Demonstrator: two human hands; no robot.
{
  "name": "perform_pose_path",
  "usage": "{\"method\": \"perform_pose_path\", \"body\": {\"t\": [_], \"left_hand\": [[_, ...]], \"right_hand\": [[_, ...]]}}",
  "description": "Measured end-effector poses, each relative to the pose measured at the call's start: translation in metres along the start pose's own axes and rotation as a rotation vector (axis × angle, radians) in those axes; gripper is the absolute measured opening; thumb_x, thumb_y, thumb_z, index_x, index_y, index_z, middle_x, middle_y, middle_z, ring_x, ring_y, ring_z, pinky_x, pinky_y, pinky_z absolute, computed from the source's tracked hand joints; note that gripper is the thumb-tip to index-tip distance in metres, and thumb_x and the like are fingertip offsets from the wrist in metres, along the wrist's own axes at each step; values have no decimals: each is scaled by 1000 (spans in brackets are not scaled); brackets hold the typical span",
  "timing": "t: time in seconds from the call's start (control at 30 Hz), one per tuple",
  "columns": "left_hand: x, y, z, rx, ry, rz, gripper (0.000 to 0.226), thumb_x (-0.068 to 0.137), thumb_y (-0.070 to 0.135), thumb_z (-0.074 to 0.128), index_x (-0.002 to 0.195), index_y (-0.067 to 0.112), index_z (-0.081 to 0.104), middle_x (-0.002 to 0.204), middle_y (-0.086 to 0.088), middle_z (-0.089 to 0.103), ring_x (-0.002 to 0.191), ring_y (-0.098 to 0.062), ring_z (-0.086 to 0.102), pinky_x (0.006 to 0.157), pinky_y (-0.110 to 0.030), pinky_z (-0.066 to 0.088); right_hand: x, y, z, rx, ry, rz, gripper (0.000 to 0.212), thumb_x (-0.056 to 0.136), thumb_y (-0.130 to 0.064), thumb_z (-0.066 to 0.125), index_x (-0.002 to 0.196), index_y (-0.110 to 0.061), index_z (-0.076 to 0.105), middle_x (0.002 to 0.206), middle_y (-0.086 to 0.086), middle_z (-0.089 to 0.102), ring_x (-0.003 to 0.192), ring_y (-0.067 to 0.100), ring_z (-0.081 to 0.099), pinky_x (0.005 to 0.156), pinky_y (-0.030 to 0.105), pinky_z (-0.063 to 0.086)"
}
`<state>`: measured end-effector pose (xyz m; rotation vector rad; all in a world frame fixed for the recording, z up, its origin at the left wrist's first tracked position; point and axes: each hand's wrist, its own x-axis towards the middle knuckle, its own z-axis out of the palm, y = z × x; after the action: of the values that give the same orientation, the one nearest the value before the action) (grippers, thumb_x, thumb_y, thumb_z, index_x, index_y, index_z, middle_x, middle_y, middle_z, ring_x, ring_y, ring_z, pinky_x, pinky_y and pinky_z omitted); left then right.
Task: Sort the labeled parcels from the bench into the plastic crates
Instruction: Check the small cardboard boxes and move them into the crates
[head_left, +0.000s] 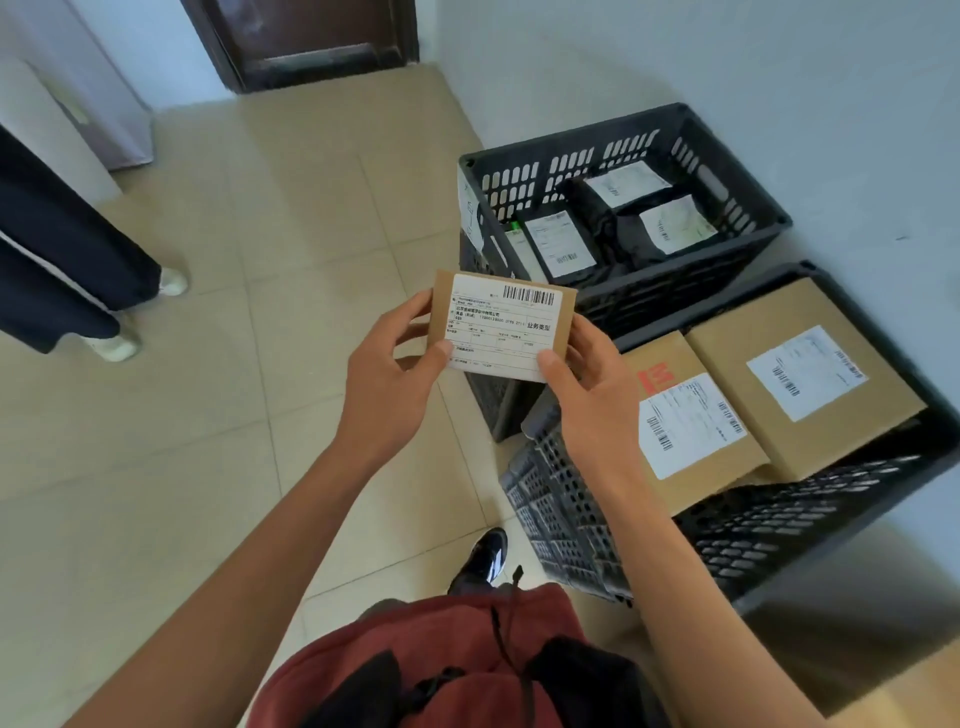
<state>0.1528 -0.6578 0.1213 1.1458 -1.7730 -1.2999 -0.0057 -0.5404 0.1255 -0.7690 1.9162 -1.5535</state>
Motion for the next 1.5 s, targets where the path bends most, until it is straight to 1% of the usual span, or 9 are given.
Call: {"method": "perform_pose_path", "body": {"t": [0.13, 0.27, 0.67, 0.77, 0.93, 1.07, 1.23, 1.4, 1.5], "left_hand": [[44, -3, 6, 12, 6, -18, 50, 100, 8, 64, 146, 26, 57, 134, 14, 67, 121, -4, 61, 85, -12, 54], [86, -3, 12, -27, -17, -23, 49, 99, 6, 65, 144, 22, 57, 132, 15, 67, 118, -1, 62, 82, -11, 52], [260, -21, 5, -27, -141, -7, 33, 97, 7, 68, 127, 21, 65, 122, 11, 72, 112, -3, 66, 89, -21, 59], [302, -18, 10, -28, -202, 11, 34, 98, 6, 66, 129, 20, 66, 123, 10, 71, 112, -4, 65, 87, -17, 57], [347, -11, 38, 7, -374, 34, 34, 98, 8, 65, 128, 26, 66, 122, 15, 69, 112, -1, 63, 83, -9, 52], [377, -11, 71, 76, -538, 49, 38, 100, 11, 64, 134, 27, 64, 130, 11, 67, 114, 2, 62, 84, -5, 49], [405, -9, 113, 203, -711, 83, 43, 101, 19, 62, 142, 32, 57, 131, 19, 64, 116, 7, 57, 84, -12, 51], [430, -14, 152, 298, -780, 62, 41, 103, 19, 61, 143, 27, 54, 137, 16, 62, 120, 1, 56, 74, 1, 42], [438, -24, 168, 364, -846, 45, 44, 104, 21, 60, 147, 27, 51, 141, 16, 60, 122, 2, 52, 75, -3, 37]], "right_hand": [[41, -3, 11, -13, -10, 3, 46, 100, -7, 66, 143, -22, 58, 130, -14, 68, 122, -3, 62, 91, 9, 50], [79, -4, 16, -20, 10, 20, 45, 100, -5, 65, 141, -24, 59, 126, -18, 68, 120, -5, 62, 91, 9, 50], [200, -16, 88, -48, 202, 89, 48, 102, -10, 63, 137, -41, 56, 136, -16, 66, 128, 3, 61, 109, 35, 53], [225, -20, 100, -38, 277, 116, 45, 103, -11, 61, 139, -38, 57, 136, -16, 65, 127, 1, 60, 105, 27, 53], [248, -18, 99, 10, 426, 194, 43, 104, -11, 60, 140, -34, 58, 134, -17, 66, 122, -5, 61, 88, 7, 50], [268, -5, 86, 31, 520, 267, 41, 103, -13, 62, 142, -26, 59, 131, -17, 69, 119, -5, 63, 86, 10, 52], [298, 17, 62, 39, 575, 349, 43, 103, -12, 62, 141, -30, 60, 129, -21, 68, 119, -4, 63, 101, 21, 53], [331, 42, 45, 26, 569, 423, 47, 102, -10, 61, 143, -34, 59, 127, -25, 67, 119, -5, 62, 101, 20, 51], [340, 56, 42, 5, 562, 490, 48, 101, -10, 60, 142, -36, 59, 113, -32, 67, 110, -14, 61, 88, 10, 48]]}}
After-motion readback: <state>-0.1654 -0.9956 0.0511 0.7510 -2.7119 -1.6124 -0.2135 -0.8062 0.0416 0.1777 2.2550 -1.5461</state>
